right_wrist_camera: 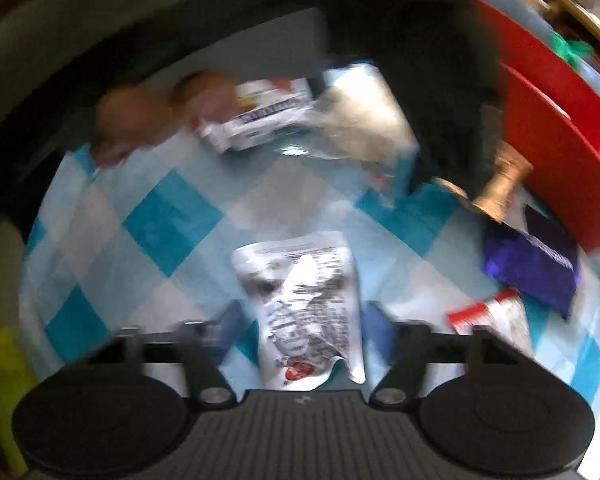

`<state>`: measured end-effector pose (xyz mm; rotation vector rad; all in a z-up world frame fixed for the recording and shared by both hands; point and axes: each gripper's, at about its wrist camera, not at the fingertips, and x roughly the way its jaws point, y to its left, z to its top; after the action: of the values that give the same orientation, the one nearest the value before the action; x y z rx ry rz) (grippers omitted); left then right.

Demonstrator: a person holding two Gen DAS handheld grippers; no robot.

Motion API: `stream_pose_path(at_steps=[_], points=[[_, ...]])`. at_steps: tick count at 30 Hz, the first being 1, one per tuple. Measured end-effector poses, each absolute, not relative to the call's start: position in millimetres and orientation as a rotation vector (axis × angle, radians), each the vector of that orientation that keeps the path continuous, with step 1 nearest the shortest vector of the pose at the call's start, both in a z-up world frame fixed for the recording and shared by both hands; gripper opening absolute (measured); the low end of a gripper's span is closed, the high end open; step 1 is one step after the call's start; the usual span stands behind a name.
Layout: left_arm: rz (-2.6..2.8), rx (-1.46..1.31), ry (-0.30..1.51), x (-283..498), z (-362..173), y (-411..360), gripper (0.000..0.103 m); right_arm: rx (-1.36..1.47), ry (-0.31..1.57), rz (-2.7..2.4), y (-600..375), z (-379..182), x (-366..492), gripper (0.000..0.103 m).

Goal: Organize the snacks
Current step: 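Grasp crumpled silver-white wrapper with right tool while left tool holds bun, then carry cream bun with left tool toward red box while right carries silver wrapper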

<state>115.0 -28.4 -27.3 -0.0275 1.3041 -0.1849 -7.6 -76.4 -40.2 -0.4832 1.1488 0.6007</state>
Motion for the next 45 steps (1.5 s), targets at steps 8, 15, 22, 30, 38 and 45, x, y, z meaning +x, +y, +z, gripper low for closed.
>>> stream_pose_path(at_steps=[8, 15, 22, 30, 38, 45], points=[[-0.187, -0.059, 1.304, 115, -24, -22, 0.088, -0.336, 1.182, 0.493, -113, -29, -5, 0.042], [-0.172, -0.035, 1.297, 116, -26, -29, 0.084, -0.23, 1.142, 0.419, -133, -16, 3, 0.041], [-0.155, -0.078, 1.288, 118, -21, -23, 0.067, -0.128, 1.111, 0.346, -160, 5, 17, 0.041], [-0.187, -0.105, 1.273, 112, -11, -21, 0.066, -0.072, 1.052, 0.305, -172, 20, 30, 0.041], [-0.213, -0.109, 1.24, 105, 2, -22, 0.066, -0.038, 1.007, 0.264, -179, 33, 41, 0.041], [-0.211, -0.088, 1.195, 103, 13, -25, 0.066, -0.007, 0.961, 0.236, -180, 47, 57, 0.041]])
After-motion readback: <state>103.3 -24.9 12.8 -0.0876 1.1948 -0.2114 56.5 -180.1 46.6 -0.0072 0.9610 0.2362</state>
